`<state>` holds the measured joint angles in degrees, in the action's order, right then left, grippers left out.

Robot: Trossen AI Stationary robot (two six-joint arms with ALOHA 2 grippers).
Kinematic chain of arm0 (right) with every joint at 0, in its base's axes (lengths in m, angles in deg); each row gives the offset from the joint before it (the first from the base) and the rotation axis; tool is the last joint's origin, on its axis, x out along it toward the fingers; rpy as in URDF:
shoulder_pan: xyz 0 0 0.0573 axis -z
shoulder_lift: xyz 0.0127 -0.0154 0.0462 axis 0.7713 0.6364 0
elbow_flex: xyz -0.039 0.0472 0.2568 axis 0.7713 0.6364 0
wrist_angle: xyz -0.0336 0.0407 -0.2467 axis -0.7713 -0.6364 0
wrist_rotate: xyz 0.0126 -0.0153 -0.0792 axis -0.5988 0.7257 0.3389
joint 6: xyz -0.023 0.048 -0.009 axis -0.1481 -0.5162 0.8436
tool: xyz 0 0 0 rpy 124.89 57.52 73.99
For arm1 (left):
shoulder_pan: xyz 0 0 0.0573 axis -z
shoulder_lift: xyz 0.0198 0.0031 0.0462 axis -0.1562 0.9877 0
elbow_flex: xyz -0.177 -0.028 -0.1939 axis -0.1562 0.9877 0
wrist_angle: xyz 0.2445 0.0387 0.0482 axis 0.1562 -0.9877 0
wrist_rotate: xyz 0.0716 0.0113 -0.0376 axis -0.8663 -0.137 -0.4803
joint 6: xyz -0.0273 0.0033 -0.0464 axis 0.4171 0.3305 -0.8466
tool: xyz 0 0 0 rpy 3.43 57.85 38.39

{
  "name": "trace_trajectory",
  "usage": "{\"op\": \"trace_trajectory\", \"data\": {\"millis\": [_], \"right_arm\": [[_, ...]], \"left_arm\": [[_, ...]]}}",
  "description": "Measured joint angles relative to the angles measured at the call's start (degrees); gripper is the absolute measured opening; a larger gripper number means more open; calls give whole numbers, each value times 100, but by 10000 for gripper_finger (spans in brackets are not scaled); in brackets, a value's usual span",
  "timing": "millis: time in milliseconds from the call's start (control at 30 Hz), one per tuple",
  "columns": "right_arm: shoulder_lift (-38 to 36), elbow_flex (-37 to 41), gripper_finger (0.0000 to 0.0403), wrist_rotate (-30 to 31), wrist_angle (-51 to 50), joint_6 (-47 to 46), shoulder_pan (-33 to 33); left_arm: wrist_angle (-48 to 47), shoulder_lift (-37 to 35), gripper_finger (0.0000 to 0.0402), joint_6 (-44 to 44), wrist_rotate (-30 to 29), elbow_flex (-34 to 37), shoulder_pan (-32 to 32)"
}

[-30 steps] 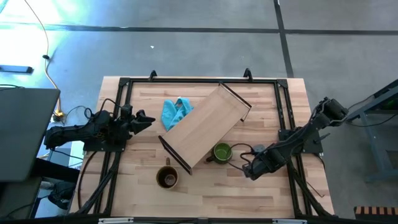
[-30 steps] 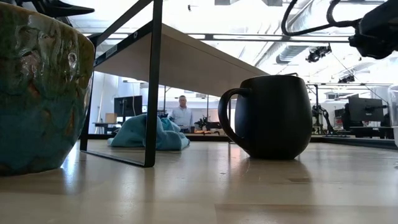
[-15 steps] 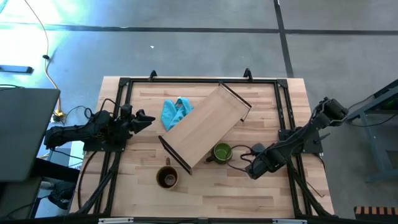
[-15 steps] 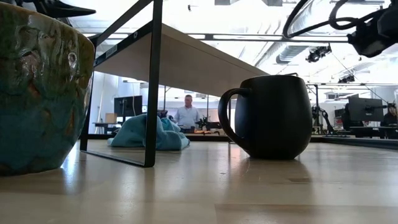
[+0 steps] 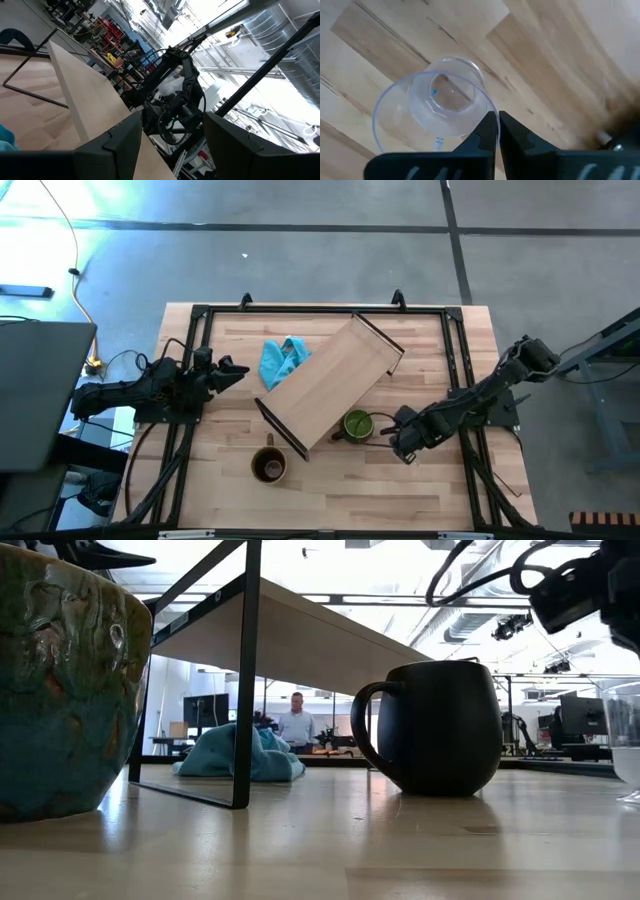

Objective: Stack small to large cups/mugs on shelf
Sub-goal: Put the transparent mug on the shelf

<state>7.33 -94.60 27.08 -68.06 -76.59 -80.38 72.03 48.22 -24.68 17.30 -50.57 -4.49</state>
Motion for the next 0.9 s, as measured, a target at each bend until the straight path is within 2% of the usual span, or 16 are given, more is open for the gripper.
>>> {"op": "trace_trajectory", "data": {"millis": [300,600,733,900], "right_arm": [[-151,0,0,-81,-34,658,298],[-849,0,0,-153,-192,534,422],[-1149,-9,0,-376,-305,531,511],[-1355,-372,0,-537,-827,727,697]], "left_arm": [[-2,0,200,-4,2,0,0],[-10,0,200,-4,-56,0,0],[-16,0,200,-7,-151,0,0],[-17,0,200,-7,-177,0,0]]}}
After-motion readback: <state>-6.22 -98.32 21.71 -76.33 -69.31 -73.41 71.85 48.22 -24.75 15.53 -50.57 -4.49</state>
